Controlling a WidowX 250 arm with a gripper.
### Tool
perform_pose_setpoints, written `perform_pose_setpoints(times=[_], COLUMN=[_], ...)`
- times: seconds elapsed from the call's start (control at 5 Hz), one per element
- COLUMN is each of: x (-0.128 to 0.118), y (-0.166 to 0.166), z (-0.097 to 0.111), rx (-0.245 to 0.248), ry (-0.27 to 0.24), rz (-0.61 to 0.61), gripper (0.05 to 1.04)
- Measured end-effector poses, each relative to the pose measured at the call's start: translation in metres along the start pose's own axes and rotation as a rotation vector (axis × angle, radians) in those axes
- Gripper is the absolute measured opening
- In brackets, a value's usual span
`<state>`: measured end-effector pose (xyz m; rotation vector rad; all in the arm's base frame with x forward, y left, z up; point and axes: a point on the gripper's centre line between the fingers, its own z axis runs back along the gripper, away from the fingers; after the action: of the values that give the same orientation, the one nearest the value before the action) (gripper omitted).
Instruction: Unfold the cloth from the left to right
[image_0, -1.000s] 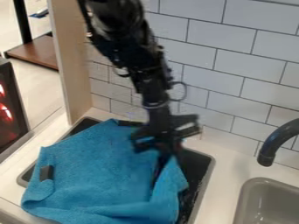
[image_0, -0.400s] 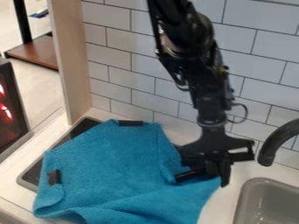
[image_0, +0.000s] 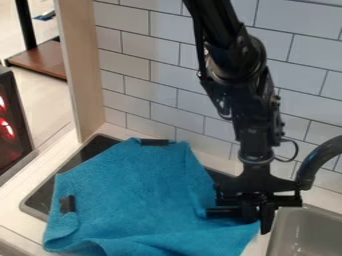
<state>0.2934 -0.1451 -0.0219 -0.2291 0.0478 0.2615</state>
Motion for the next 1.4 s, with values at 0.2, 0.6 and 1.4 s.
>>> perform_pose_setpoints(times=[0.2, 0.6, 1.4], x=[0.0, -0.004, -0.017], y=[0.0, 0.0, -0.002], z=[0.001, -0.001, 0.075], rx=[0.026, 0.022, 0.033], ry=[-0.01, 0.003, -0.171], rz=[-0.001, 0.002, -0.044], gripper=[0.471, 0.997, 0.999])
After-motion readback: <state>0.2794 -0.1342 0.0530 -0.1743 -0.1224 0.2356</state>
